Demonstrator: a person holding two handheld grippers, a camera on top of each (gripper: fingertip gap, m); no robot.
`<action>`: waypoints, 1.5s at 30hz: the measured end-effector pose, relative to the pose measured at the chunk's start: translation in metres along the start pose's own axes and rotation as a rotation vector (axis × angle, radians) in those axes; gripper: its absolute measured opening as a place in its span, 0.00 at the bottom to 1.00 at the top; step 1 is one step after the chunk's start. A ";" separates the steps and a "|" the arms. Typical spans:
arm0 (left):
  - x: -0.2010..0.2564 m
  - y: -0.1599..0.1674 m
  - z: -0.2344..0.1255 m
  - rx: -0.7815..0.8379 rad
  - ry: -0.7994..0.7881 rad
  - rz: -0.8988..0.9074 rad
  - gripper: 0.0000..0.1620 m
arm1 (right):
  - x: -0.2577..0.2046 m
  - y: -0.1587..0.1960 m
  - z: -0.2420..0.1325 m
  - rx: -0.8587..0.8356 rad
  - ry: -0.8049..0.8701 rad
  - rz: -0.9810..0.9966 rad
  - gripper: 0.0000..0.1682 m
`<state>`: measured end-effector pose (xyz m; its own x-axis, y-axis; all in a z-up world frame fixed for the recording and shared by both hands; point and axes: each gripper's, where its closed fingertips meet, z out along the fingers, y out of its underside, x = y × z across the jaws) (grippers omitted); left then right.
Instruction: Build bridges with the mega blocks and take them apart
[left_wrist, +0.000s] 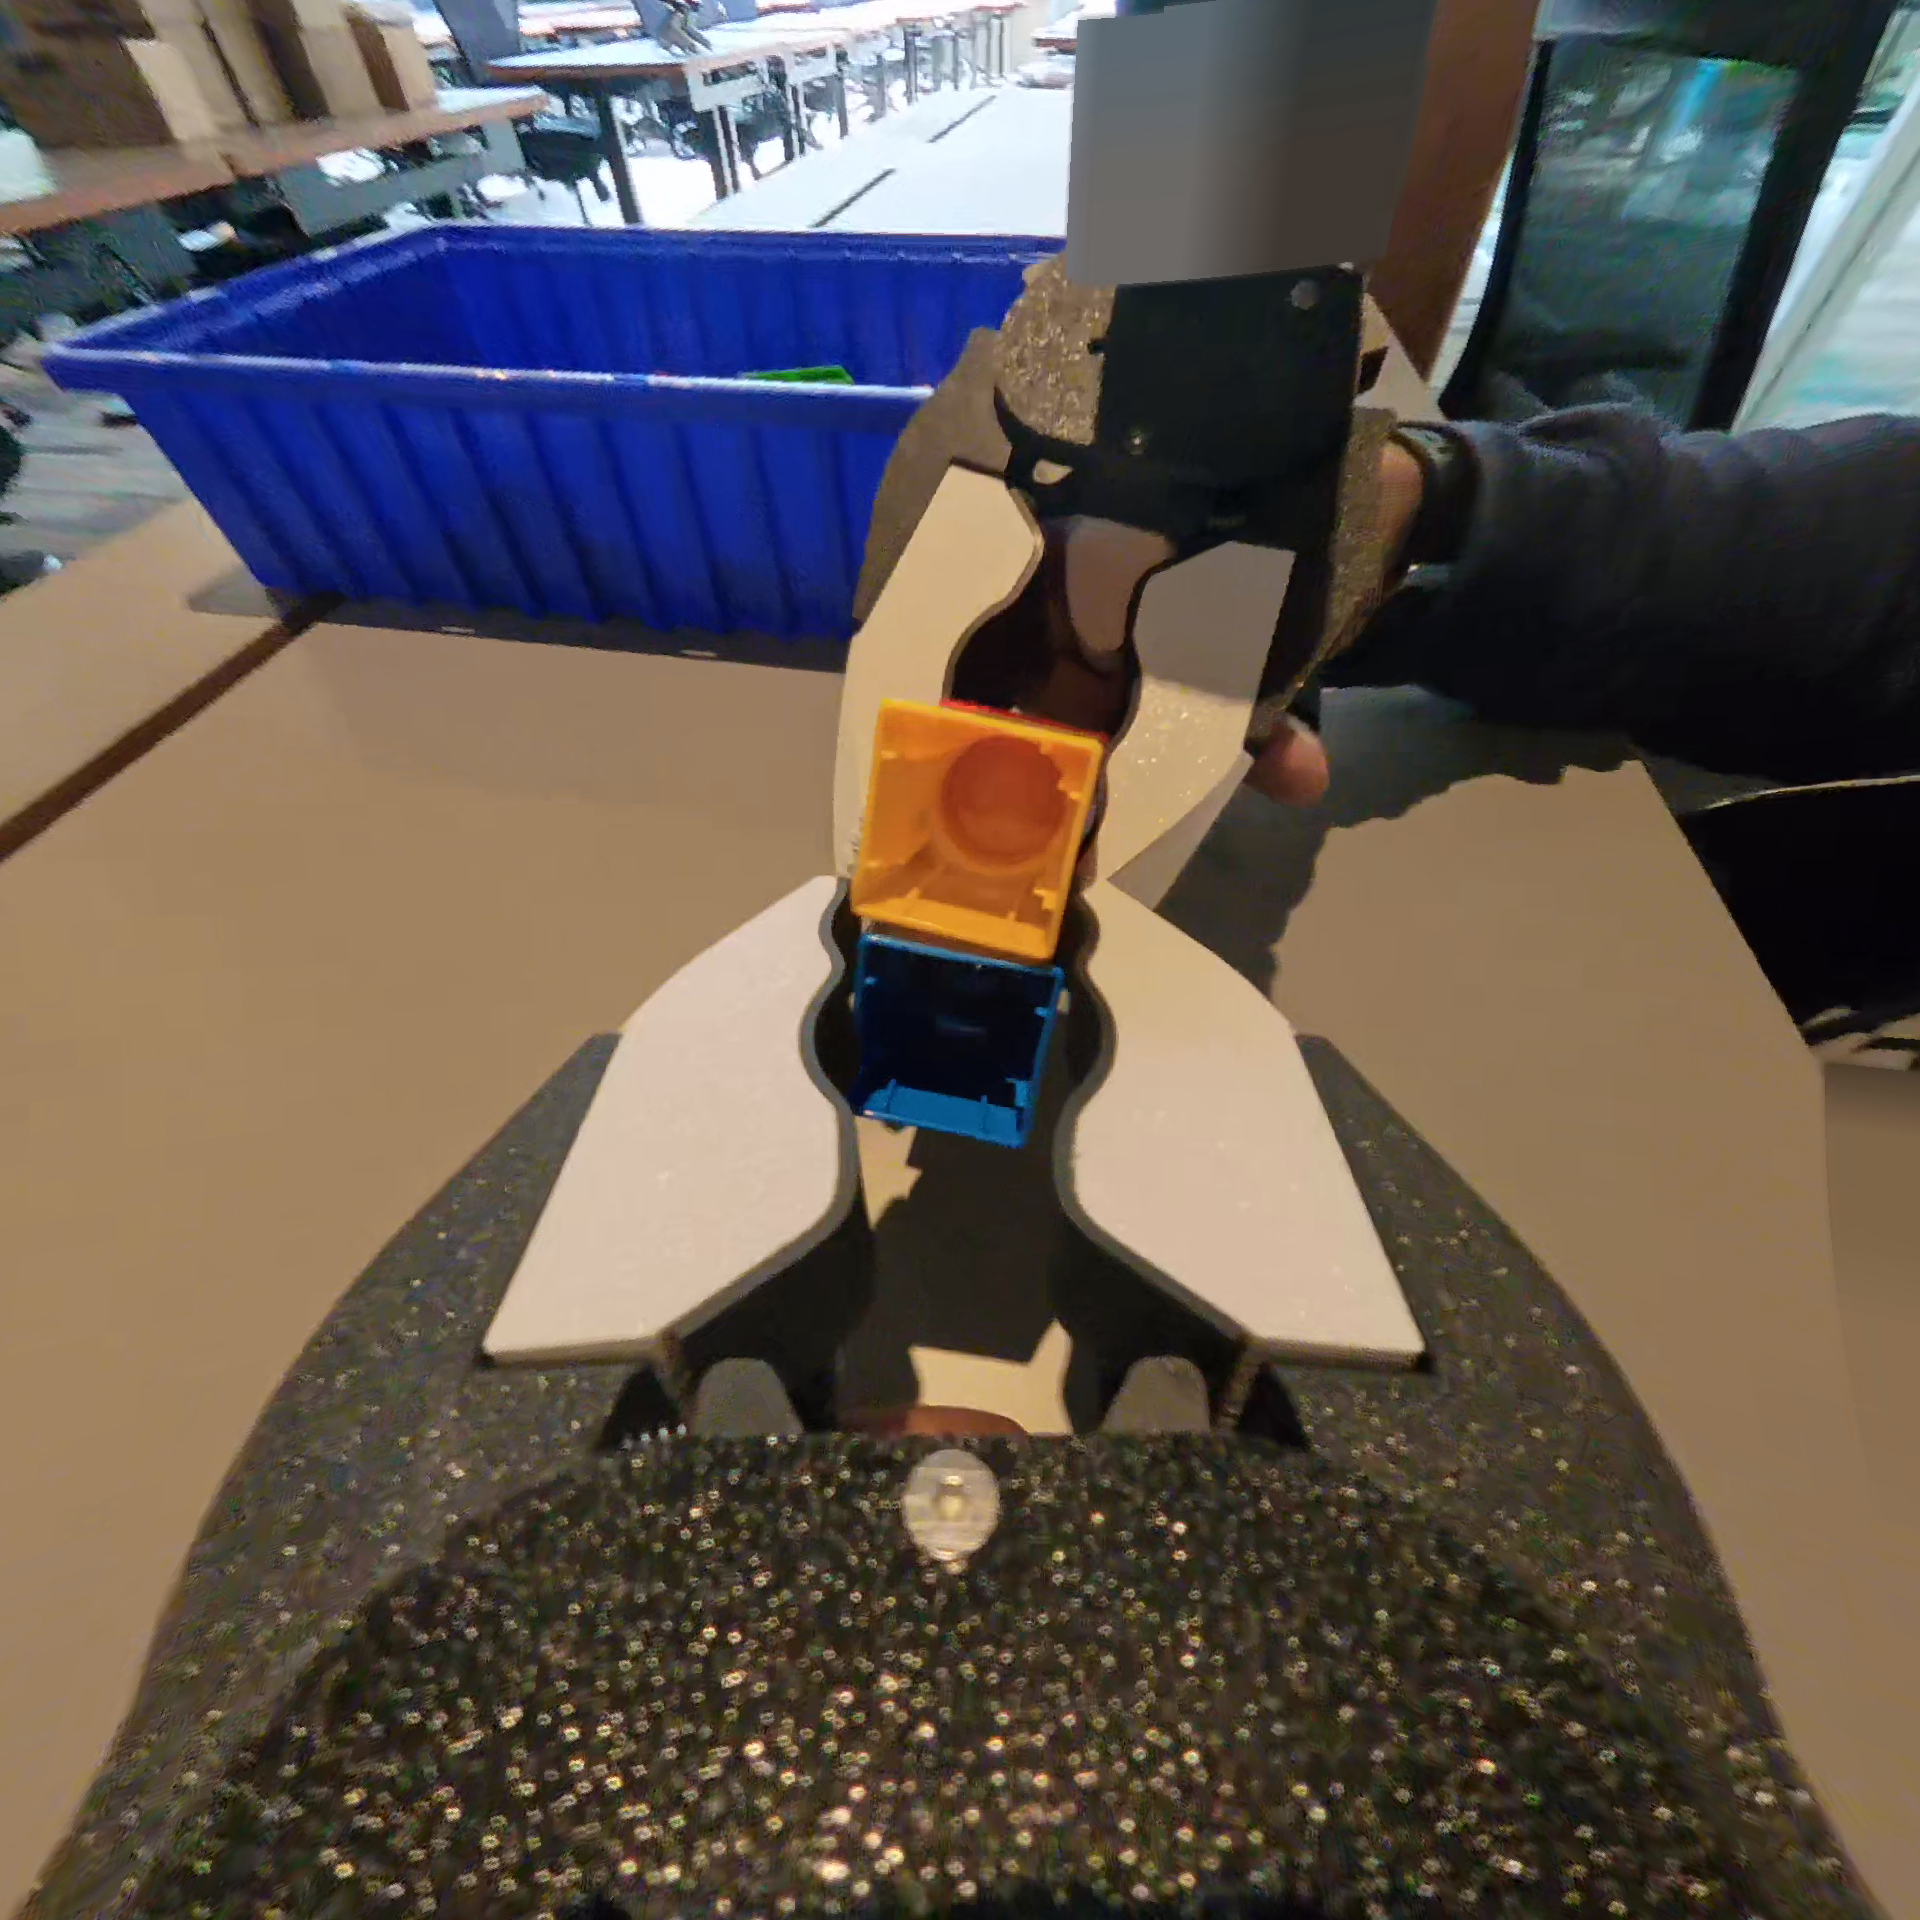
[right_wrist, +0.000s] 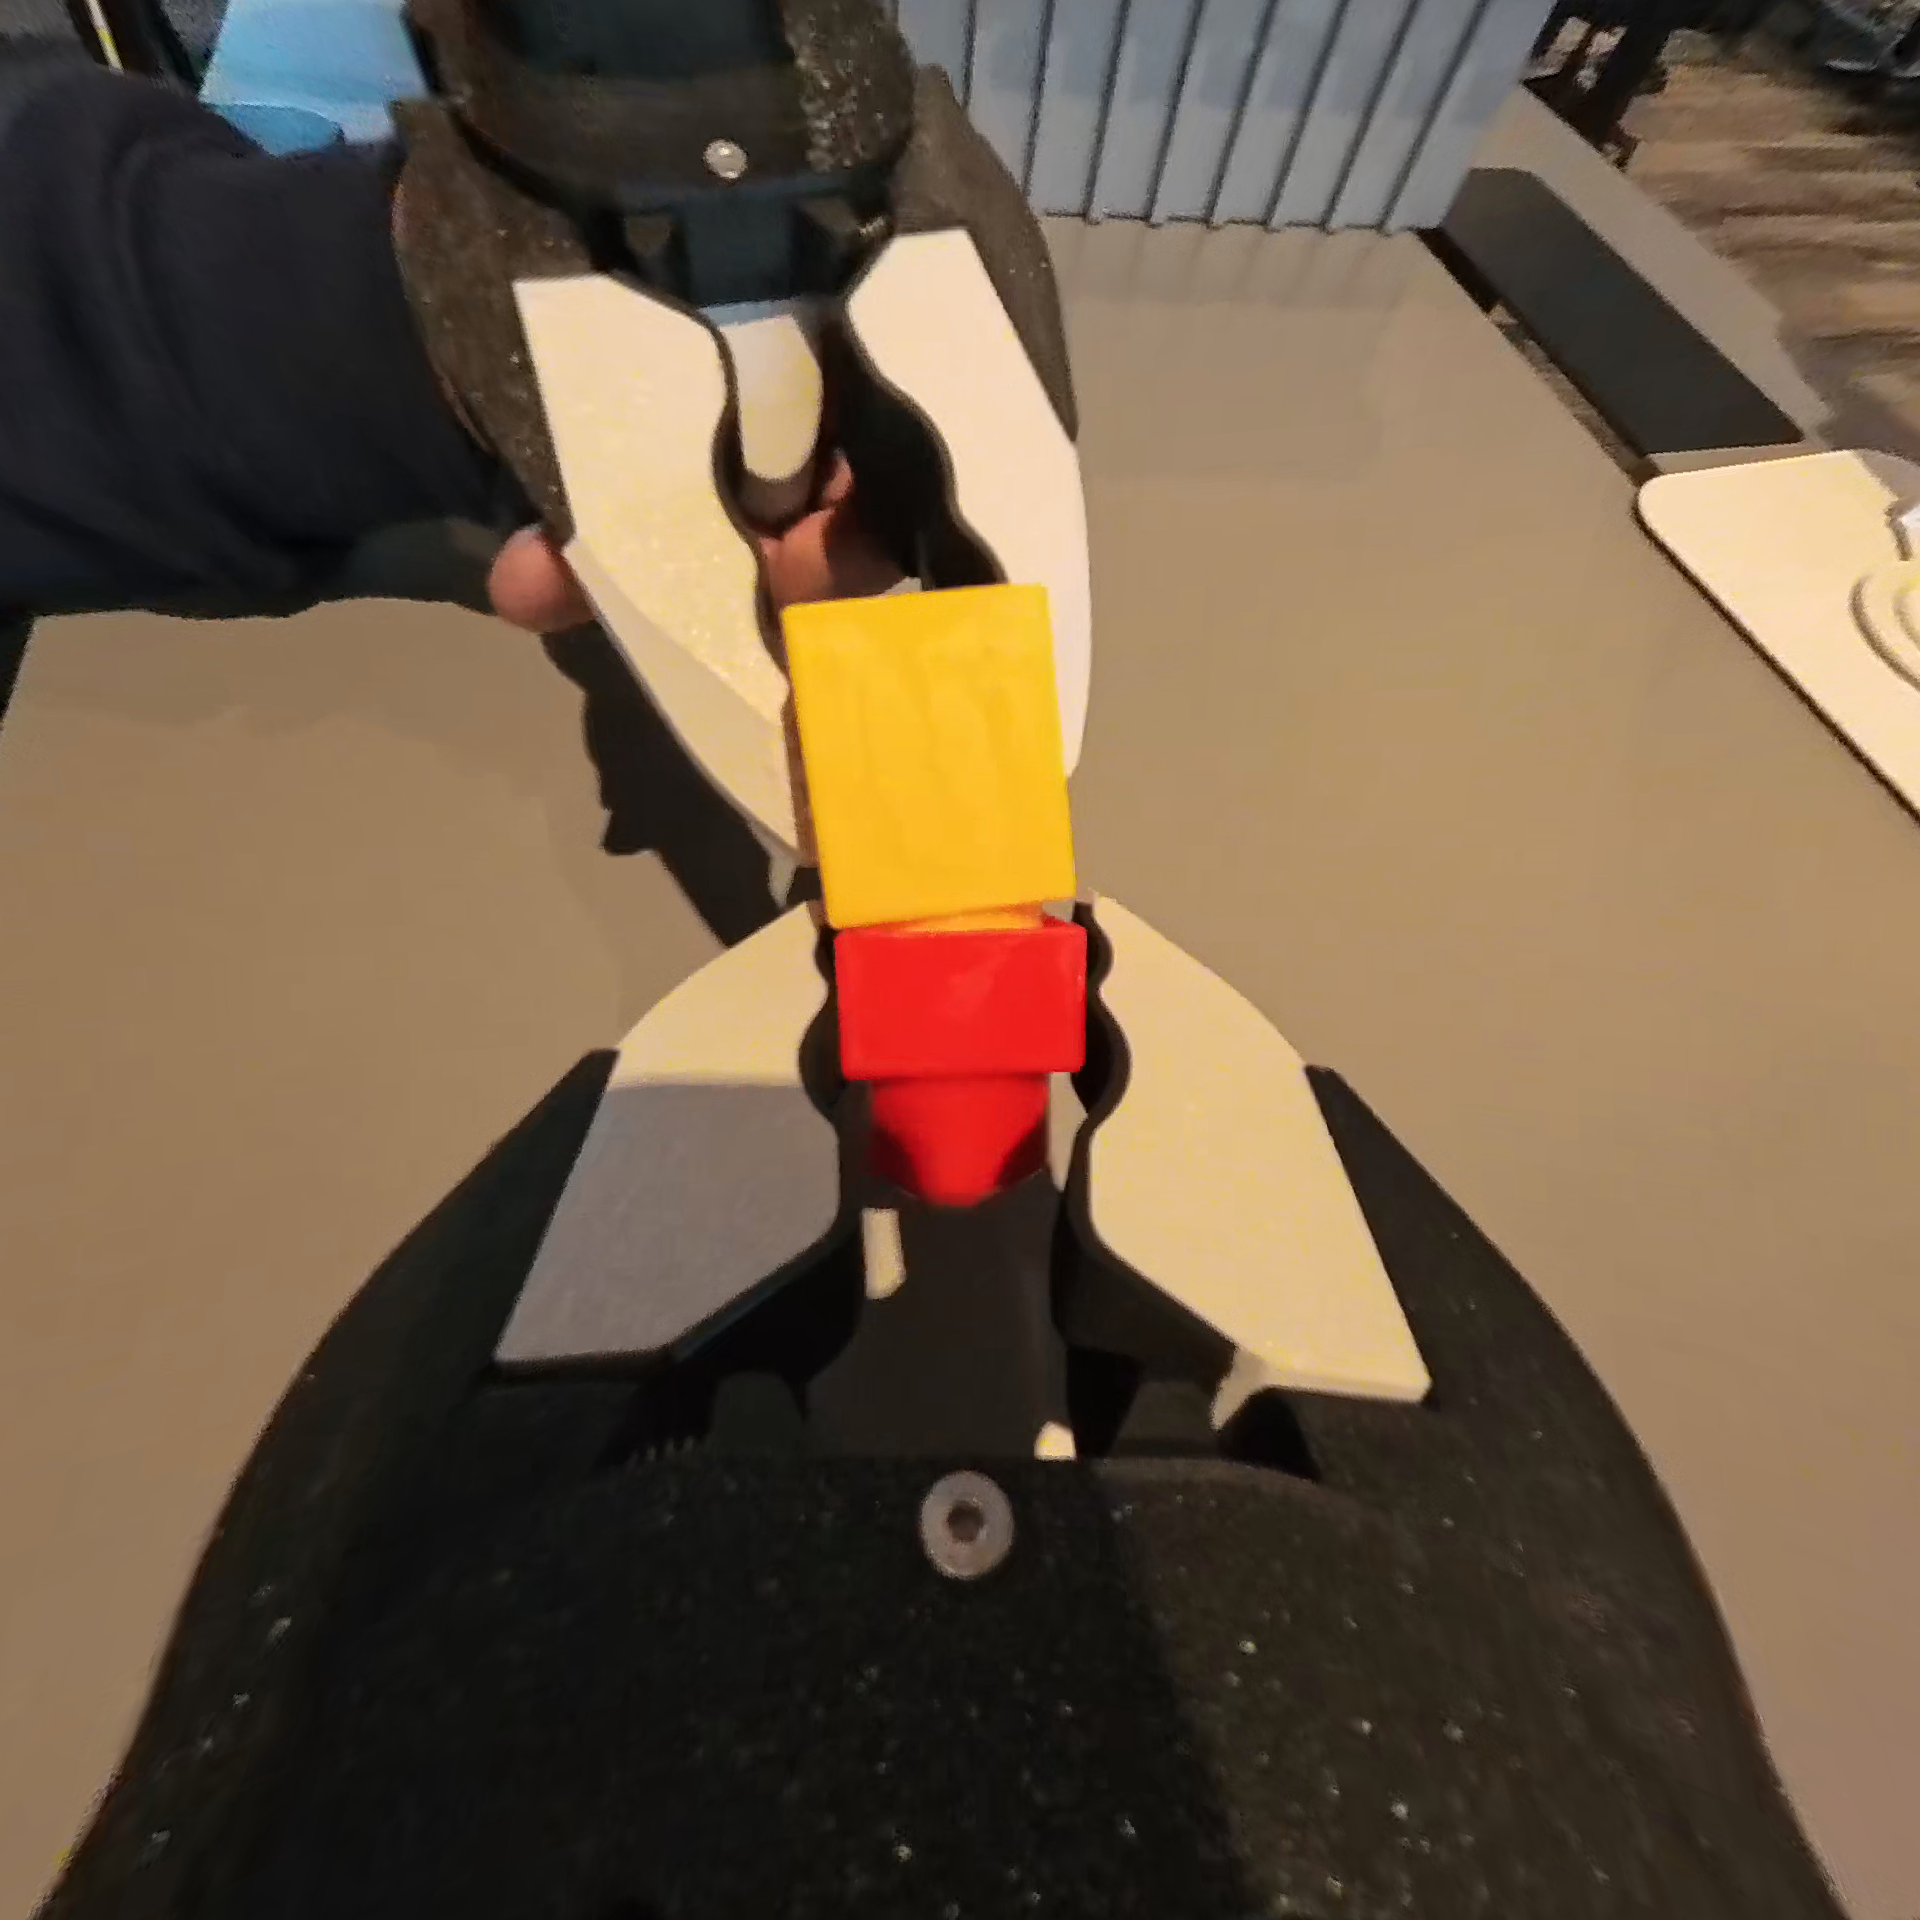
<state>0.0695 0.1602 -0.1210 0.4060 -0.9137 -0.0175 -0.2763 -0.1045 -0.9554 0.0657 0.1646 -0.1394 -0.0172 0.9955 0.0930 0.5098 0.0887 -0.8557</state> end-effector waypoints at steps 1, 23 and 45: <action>0.000 -0.001 0.000 0.004 -0.005 0.010 0.22 | 0.001 0.000 -0.001 0.000 0.007 -0.004 0.25; -0.012 -0.023 -0.018 0.204 0.020 -0.139 0.22 | 0.105 -0.041 -0.159 0.150 0.612 -0.003 0.24; -0.017 -0.028 -0.015 0.221 -0.032 -0.149 0.22 | 0.198 0.010 -0.223 0.084 0.805 0.205 0.41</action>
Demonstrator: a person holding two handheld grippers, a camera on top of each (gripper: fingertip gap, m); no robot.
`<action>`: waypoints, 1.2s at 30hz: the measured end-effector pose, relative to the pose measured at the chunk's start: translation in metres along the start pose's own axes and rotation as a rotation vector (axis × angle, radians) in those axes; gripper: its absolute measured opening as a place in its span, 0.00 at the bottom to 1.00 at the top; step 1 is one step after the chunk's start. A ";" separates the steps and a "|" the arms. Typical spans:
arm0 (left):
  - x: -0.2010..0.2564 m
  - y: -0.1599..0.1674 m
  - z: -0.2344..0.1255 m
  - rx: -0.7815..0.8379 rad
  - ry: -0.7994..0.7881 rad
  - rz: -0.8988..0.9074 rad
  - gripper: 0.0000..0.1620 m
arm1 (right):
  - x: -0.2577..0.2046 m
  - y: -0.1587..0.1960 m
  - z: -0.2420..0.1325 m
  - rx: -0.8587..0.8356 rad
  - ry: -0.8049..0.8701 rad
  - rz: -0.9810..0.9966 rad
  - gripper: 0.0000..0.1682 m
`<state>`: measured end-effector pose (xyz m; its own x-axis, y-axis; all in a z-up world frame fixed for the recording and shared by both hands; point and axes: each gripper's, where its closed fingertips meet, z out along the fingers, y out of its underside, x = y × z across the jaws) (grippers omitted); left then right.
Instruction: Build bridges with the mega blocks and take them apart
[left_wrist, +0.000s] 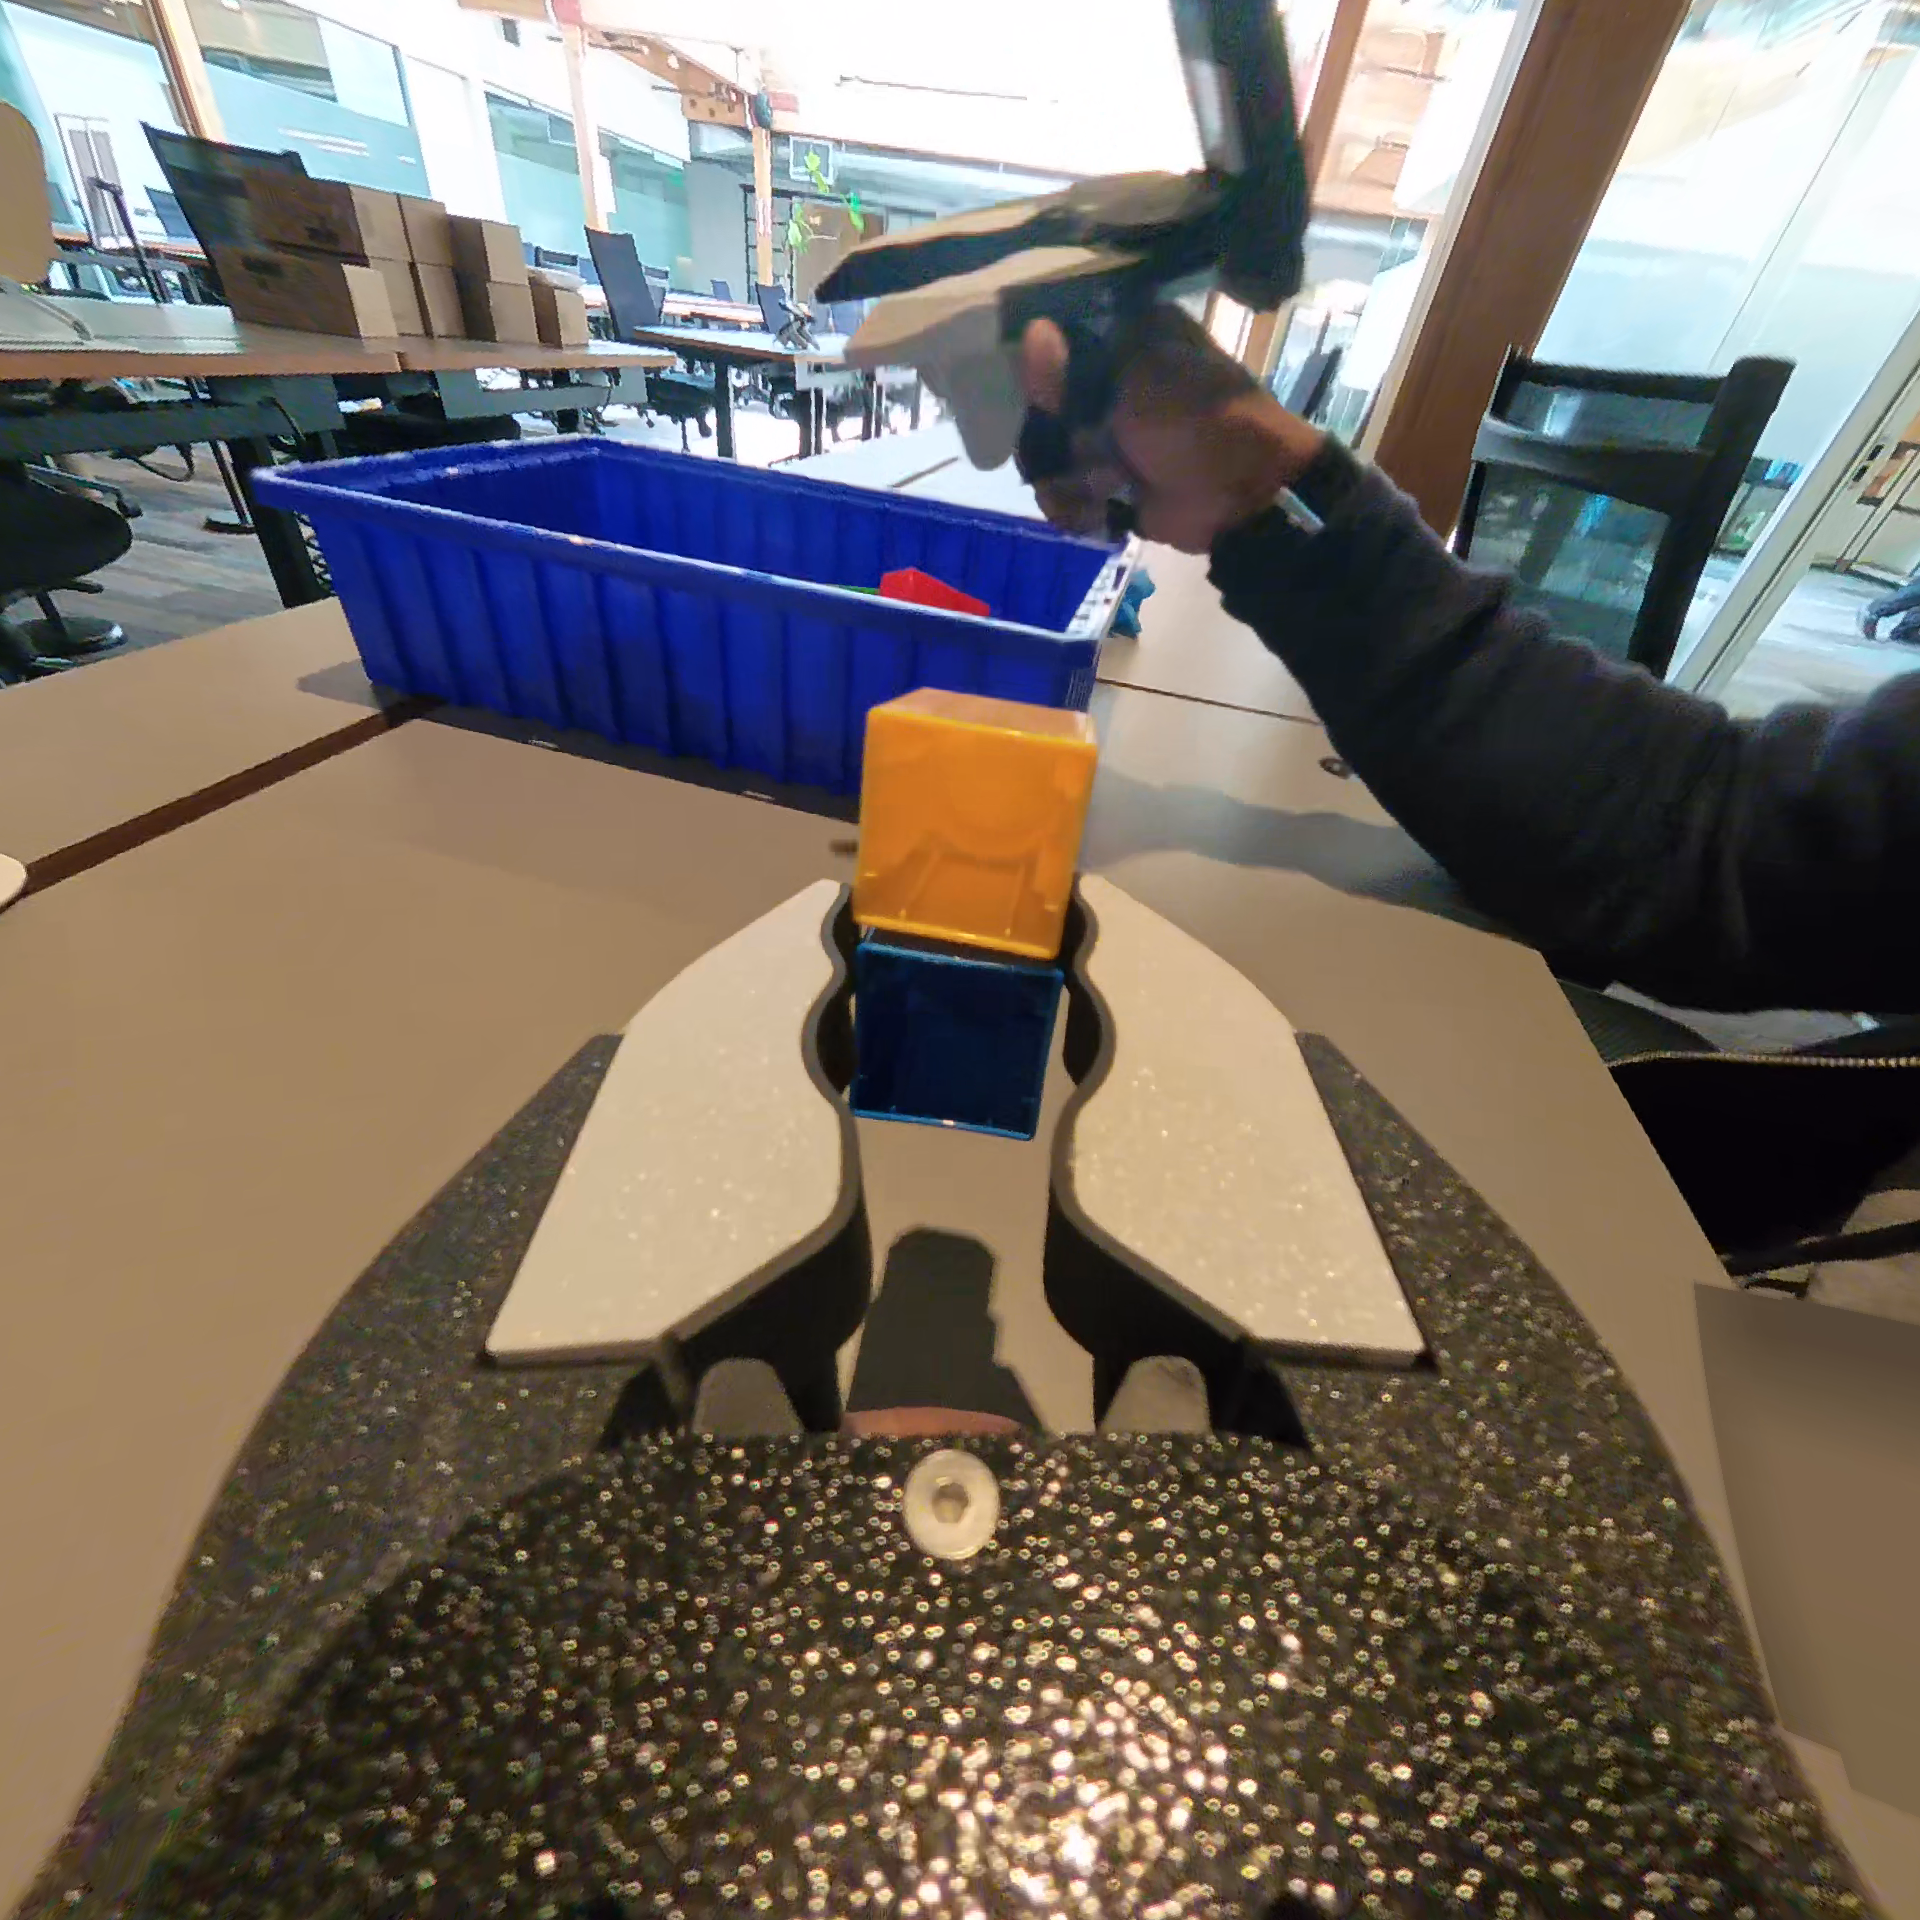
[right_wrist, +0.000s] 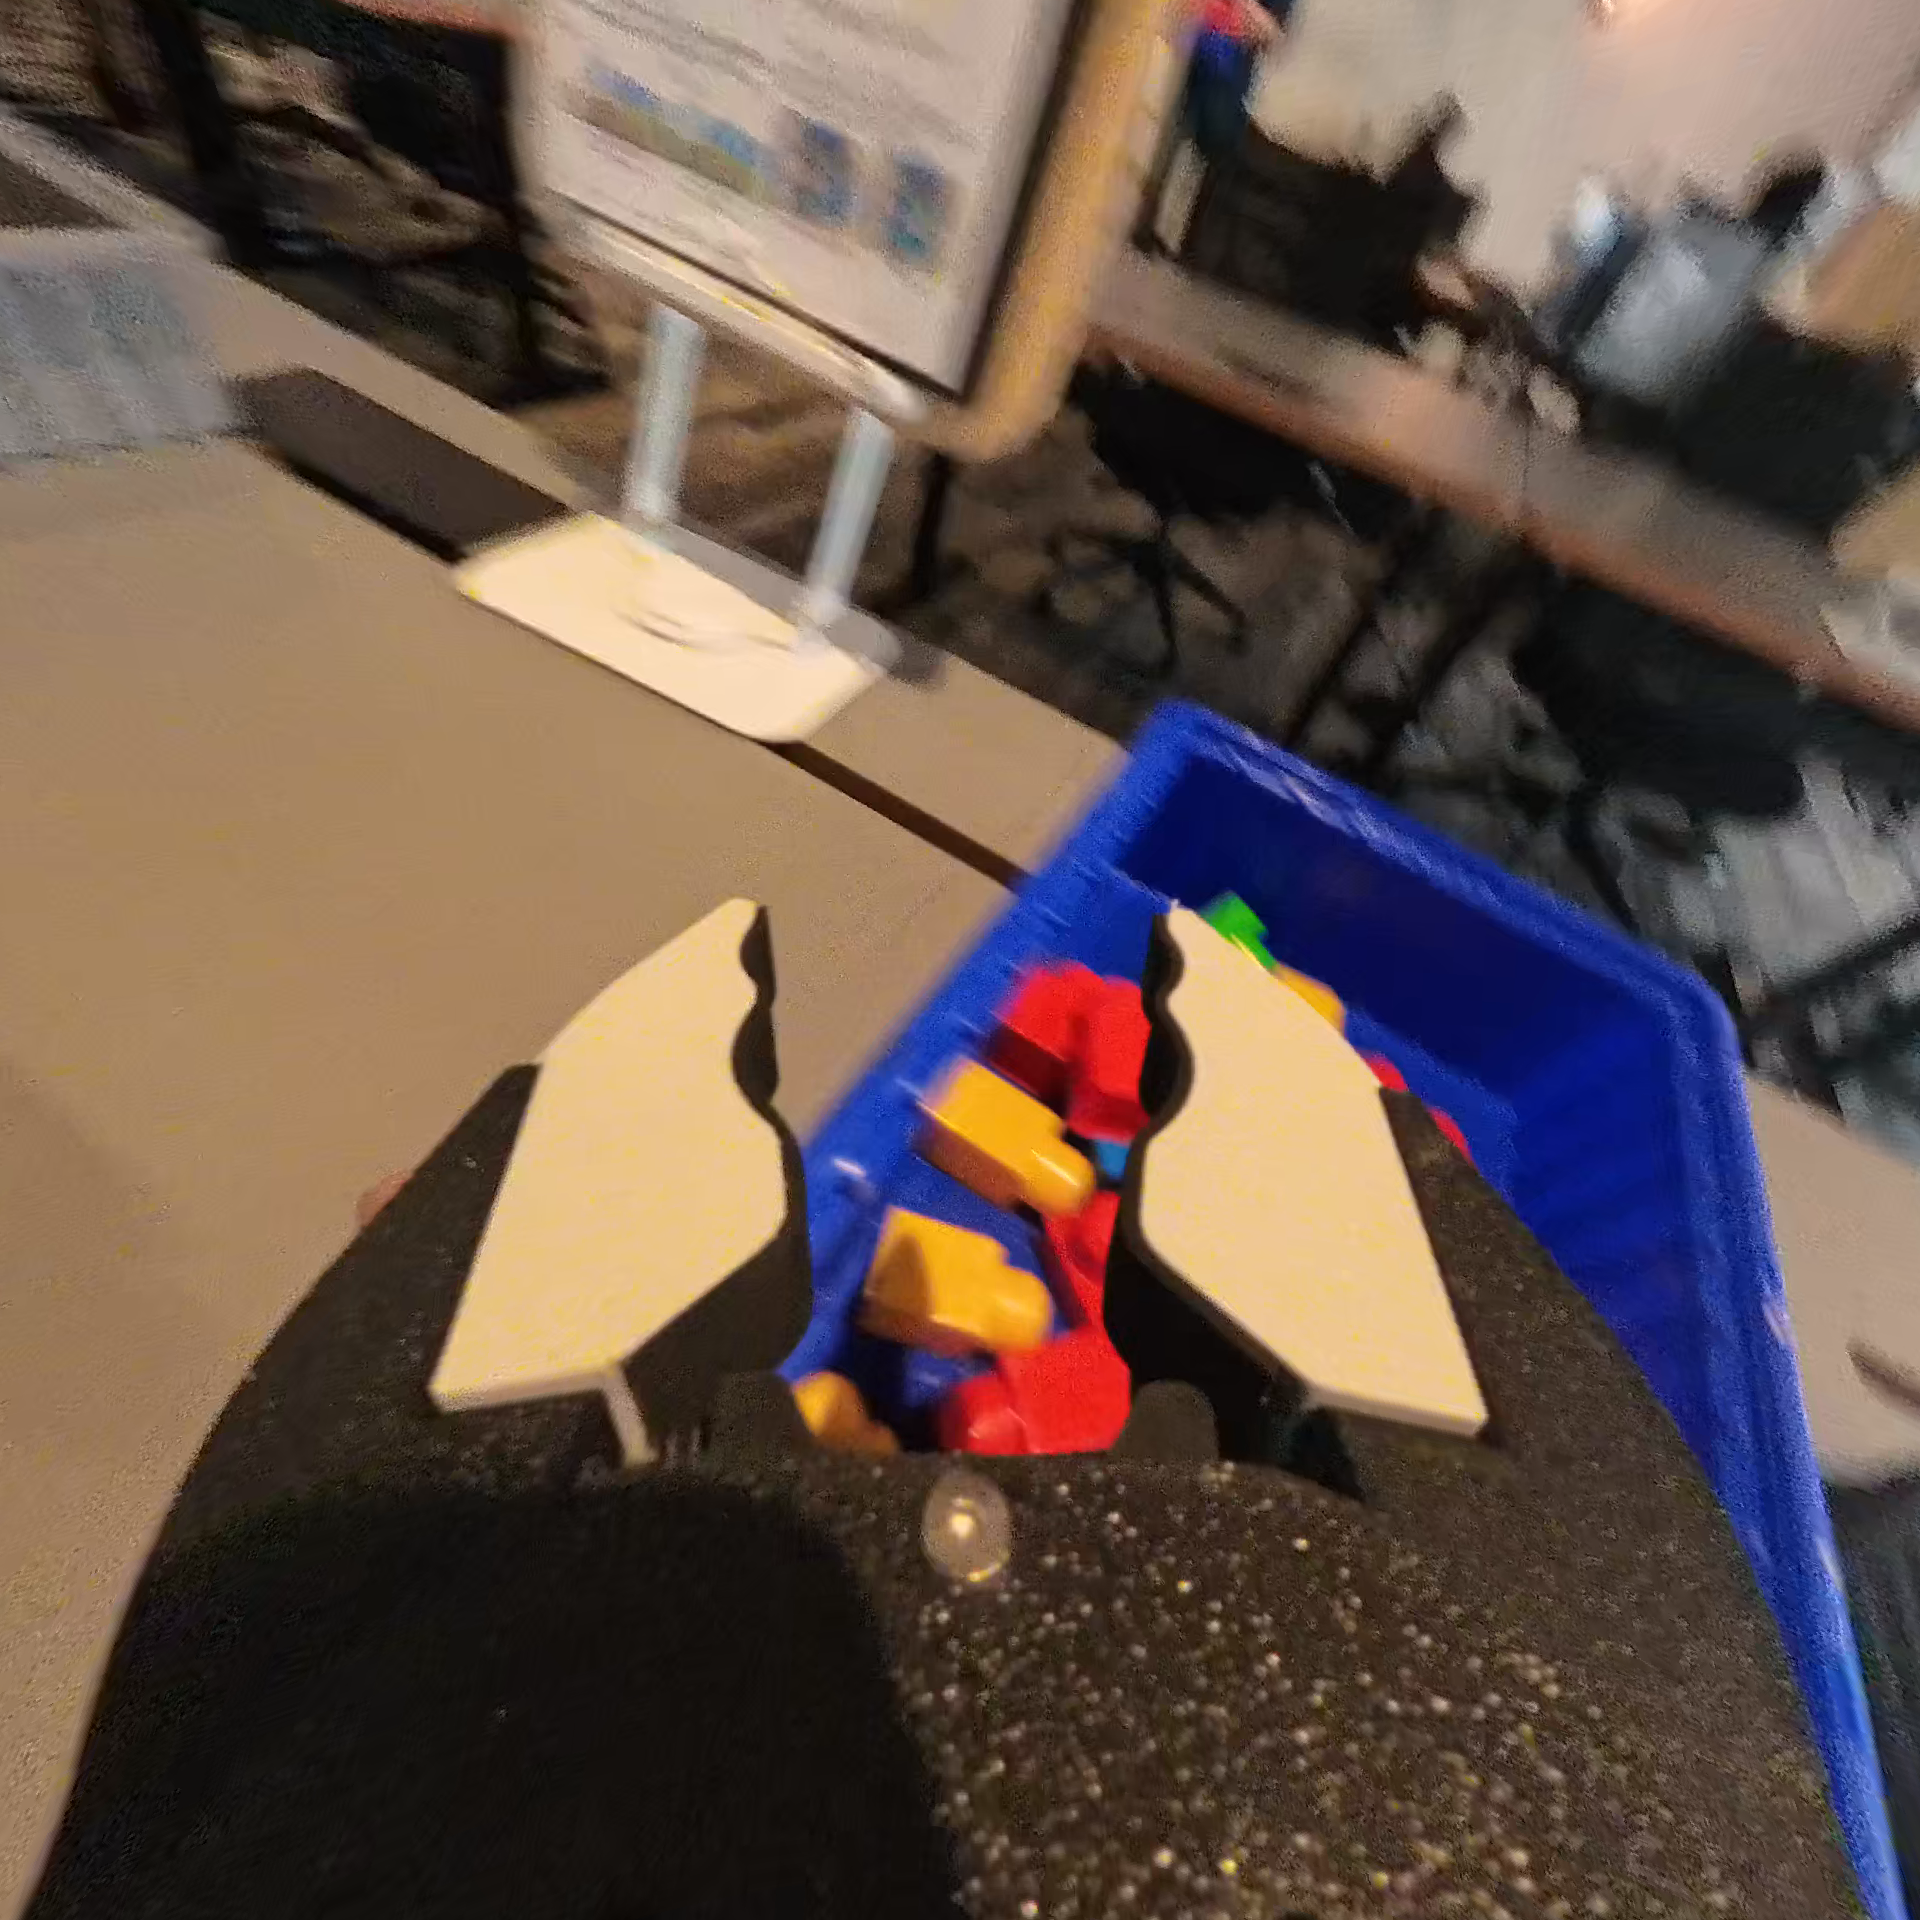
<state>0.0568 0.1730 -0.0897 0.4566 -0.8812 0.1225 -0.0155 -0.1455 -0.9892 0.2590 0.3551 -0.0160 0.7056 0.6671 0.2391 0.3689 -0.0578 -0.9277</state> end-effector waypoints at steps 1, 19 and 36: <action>0.000 -0.003 0.000 0.018 0.002 -0.009 0.22 | -0.032 -0.017 -0.003 0.048 -0.076 -0.057 0.39; 0.007 -0.040 -0.014 0.311 0.140 -0.218 0.22 | -0.303 -0.023 0.007 0.112 -0.889 0.116 0.25; 0.014 -0.065 -0.035 0.496 0.225 -0.248 0.22 | -0.310 -0.016 -0.011 0.075 -1.106 0.196 0.21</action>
